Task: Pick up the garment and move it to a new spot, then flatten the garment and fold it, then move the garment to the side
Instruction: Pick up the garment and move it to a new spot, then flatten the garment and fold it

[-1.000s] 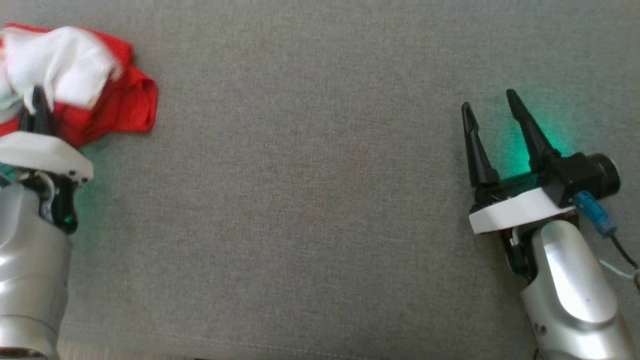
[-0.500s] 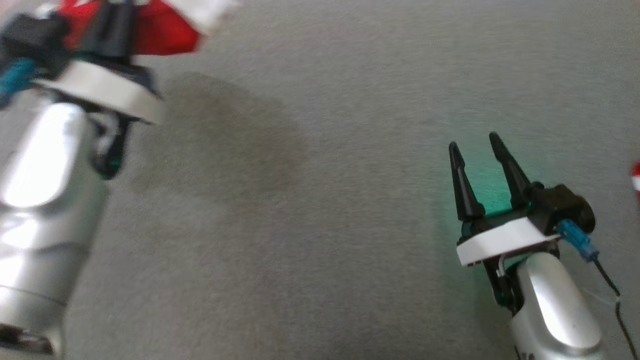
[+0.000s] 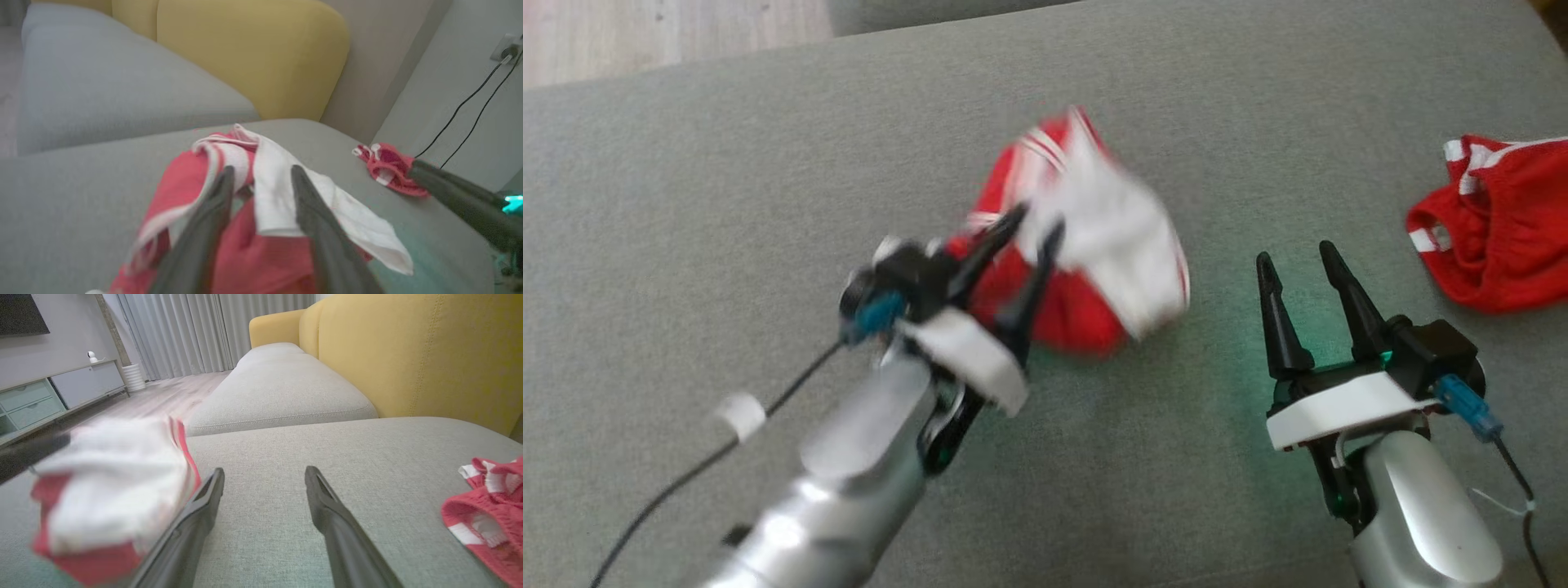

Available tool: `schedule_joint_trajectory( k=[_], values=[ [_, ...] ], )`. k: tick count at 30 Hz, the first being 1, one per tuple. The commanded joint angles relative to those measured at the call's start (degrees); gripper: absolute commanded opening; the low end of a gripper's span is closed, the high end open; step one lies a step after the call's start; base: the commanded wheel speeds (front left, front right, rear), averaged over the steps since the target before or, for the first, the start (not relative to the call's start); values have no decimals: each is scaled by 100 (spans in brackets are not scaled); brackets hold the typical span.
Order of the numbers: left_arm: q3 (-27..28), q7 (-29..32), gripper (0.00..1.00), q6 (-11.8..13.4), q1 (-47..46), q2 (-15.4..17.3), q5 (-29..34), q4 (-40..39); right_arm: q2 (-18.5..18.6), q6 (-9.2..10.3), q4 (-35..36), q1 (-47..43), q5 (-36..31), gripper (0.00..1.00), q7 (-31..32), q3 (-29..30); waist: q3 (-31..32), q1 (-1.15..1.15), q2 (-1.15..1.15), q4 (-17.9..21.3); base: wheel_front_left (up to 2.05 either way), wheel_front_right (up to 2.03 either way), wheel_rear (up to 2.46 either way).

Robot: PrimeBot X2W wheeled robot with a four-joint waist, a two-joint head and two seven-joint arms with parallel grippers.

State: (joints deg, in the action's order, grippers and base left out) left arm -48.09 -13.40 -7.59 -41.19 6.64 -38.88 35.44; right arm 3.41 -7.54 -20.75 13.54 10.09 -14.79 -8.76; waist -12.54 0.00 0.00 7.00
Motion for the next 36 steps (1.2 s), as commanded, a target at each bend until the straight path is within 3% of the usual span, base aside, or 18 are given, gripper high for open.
schedule_joint_trajectory(
  k=[1, 4, 12, 19, 24, 30, 36],
  values=[
    [201, -113, 100, 10, -9, 86, -53, 145, -53, 5, 141, 51, 37, 100, -21, -118, 7, 0, 0, 40, 0, 0, 0],
    [727, -155, 100, 216, 388, 56, 66, 396, -53, 5, 104, 49, 26, 100, -21, -36, 54, 0, 0, -18, 0, 0, 0],
    [2794, -159, 100, 828, 1988, 228, 1094, -729, -53, 5, 44, -64, 32, 100, -21, 153, 354, 0, 0, -285, 0, 0, 0],
    [3953, -159, 100, 639, 3254, -18, 1876, -1543, -53, 5, -15, -250, 19, 100, -21, 217, 642, 0, 0, -436, 0, 0, 0],
    [4452, -159, 100, 462, 3912, -246, 2416, -1866, -53, 5, -96, -462, -11, 100, -21, 228, 857, 0, 0, -566, 0, 0, 0],
    [4647, -160, 100, 329, 4295, -359, 2727, -1994, -53, 5, -180, -605, -32, 100, -21, 204, 1001, 0, 0, -648, 0, 0, 0],
    [4575, -160, 100, 279, 4276, -374, 2658, -2020, -53, 5, -243, -528, 30, 100, -21, -64, 970, 0, 0, -692, 0, 0, 0]
  ],
)
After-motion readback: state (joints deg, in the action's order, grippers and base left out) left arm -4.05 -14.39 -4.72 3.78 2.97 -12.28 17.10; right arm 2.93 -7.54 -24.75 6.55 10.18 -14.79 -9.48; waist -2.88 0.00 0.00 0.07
